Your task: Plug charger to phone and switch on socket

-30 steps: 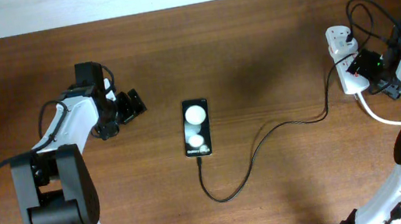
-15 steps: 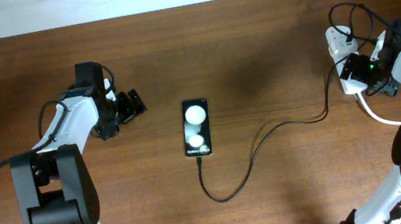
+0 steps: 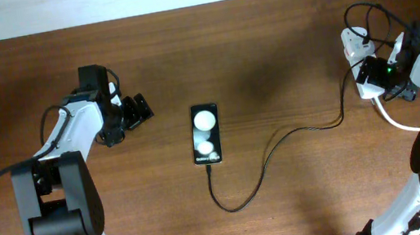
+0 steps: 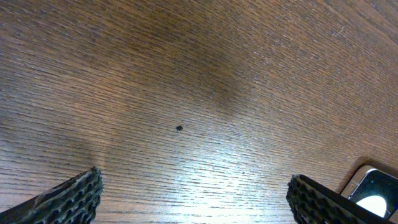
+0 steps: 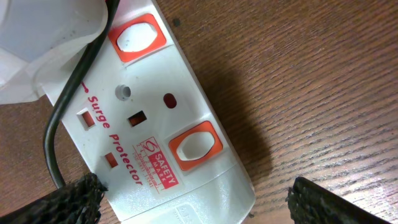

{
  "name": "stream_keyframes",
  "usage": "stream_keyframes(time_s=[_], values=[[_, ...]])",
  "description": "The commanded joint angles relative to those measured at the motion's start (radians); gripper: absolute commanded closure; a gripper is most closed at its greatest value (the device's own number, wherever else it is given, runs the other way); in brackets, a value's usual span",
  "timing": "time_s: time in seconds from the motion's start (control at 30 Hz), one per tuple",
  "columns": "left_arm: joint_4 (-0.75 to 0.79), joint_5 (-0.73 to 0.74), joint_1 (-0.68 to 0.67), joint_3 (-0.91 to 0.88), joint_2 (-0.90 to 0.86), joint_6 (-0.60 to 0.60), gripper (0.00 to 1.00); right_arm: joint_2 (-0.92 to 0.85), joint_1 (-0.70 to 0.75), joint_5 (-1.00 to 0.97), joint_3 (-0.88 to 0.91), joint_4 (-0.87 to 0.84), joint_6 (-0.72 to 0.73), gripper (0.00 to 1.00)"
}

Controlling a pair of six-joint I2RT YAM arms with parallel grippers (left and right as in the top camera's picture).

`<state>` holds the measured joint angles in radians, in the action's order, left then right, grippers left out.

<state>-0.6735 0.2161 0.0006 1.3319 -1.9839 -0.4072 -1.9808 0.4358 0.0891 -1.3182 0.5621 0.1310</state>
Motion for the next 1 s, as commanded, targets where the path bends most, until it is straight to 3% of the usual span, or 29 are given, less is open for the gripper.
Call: stream_keyframes(time_s=[0.0, 0.53, 0.83, 0.97], values=[[-0.002, -0.004, 0.002, 0.015, 0.019, 0.007, 0.01, 0.021, -0.003, 0.008, 0.011, 0.003, -0.003, 0.01], [-0.001, -0.004, -0.013, 0.011, 0.024, 0.008, 0.01, 0.021, -0.003, 0.008, 0.011, 0.003, -0.003, 0.01], [-0.003, -0.008, -0.186, 0.011, 0.280, 0.009, 0.01, 0.021, -0.003, 0.008, 0.011, 0.003, -0.003, 0.01], [-0.036, -0.076, -0.212, 0.002, 0.330, 0.011, 0.01, 0.021, -0.003, 0.008, 0.011, 0.003, -0.003, 0.01]])
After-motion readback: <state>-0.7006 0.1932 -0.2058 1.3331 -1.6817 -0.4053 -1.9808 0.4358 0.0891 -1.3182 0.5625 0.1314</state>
